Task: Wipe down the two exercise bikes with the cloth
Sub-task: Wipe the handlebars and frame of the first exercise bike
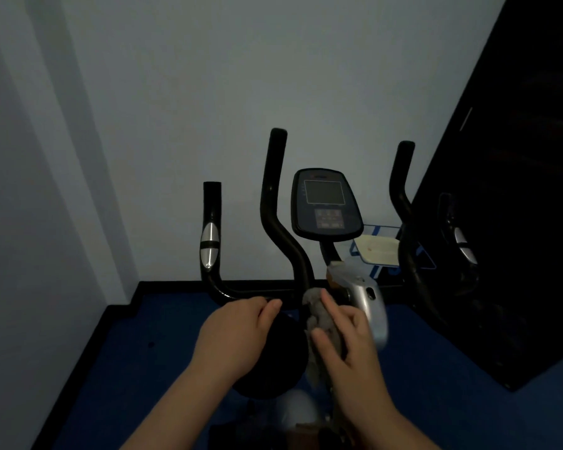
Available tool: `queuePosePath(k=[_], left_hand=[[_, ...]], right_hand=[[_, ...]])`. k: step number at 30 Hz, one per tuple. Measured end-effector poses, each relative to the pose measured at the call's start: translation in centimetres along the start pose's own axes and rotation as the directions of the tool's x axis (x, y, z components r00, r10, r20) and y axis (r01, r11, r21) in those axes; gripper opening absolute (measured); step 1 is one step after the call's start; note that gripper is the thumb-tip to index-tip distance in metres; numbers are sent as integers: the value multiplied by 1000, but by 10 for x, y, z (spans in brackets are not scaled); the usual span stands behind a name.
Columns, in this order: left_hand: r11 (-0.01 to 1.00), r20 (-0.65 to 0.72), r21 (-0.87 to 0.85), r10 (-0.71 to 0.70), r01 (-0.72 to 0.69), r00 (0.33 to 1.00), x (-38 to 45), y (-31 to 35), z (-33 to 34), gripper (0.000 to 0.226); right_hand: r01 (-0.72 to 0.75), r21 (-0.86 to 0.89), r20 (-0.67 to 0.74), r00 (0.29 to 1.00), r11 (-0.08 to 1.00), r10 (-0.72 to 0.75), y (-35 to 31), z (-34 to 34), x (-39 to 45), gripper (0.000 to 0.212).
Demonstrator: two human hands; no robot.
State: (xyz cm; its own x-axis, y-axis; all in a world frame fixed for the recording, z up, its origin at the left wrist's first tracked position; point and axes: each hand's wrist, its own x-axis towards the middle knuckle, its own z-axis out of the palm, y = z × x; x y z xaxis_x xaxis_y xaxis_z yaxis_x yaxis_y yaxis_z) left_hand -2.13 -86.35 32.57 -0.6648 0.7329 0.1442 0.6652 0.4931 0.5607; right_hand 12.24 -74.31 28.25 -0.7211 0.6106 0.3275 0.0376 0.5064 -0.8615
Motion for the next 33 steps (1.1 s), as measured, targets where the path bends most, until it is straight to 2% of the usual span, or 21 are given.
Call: queuePosePath(k=[3, 5, 8, 10, 12, 15, 18, 21, 23, 26, 28, 31, 33], left_hand=[[1000, -3, -8, -1, 1, 1000, 0, 0, -1, 46], [1000, -6, 1, 4, -4, 1000, -1, 1, -1, 46], [1000, 5, 16, 4, -4, 1000, -1, 2, -3, 47], [1000, 10, 19, 2, -2, 1000, 0, 1, -3, 47], [1000, 8, 20, 10, -10, 1000, 0, 1, -3, 46], [1000, -5, 14, 21, -21, 1000, -1, 2, -1, 45], [1000, 4, 26, 15, -15, 1000, 0, 1, -2, 46], [1000, 20, 12, 9, -9, 1000, 1, 1, -3, 46], [1000, 17, 18, 14, -14, 1000, 1, 2, -3, 45], [1000, 14, 14, 13, -14, 1000, 0, 2, -3, 44], [1000, 24, 22, 11, -11, 1000, 0, 1, -4, 45], [1000, 26, 24, -5, 4, 1000, 0, 3, -4, 47], [1000, 35, 17, -11, 10, 999, 0, 3, -4, 46]], right_hand=[[74, -95, -72, 994, 993, -81, 2, 2, 3, 52], [84, -123, -144, 984, 989, -102, -3, 6, 25, 44], [1, -115, -240, 970, 993, -29, -19, 11, 66, 31], [-5, -113, -278, 960, 994, -26, -20, 17, 68, 19], [6, -98, -275, 961, 995, -33, -14, 23, 43, 16], [80, -153, -194, 975, 985, -109, -3, 23, 10, 32], [85, -242, -132, 984, 966, -120, -5, 9, 47, 31], [3, -182, -210, 977, 983, -42, -16, 13, 66, 26], [17, -169, -224, 973, 986, -55, -13, 23, 43, 27], [68, -157, -161, 982, 985, -94, -8, 21, 23, 31], [52, -241, -114, 990, 969, -81, -14, 12, 45, 26], [-22, -188, -178, 984, 982, -12, -24, 15, 68, 18], [-58, -116, -248, 968, 992, 28, -23, 24, 51, 16]])
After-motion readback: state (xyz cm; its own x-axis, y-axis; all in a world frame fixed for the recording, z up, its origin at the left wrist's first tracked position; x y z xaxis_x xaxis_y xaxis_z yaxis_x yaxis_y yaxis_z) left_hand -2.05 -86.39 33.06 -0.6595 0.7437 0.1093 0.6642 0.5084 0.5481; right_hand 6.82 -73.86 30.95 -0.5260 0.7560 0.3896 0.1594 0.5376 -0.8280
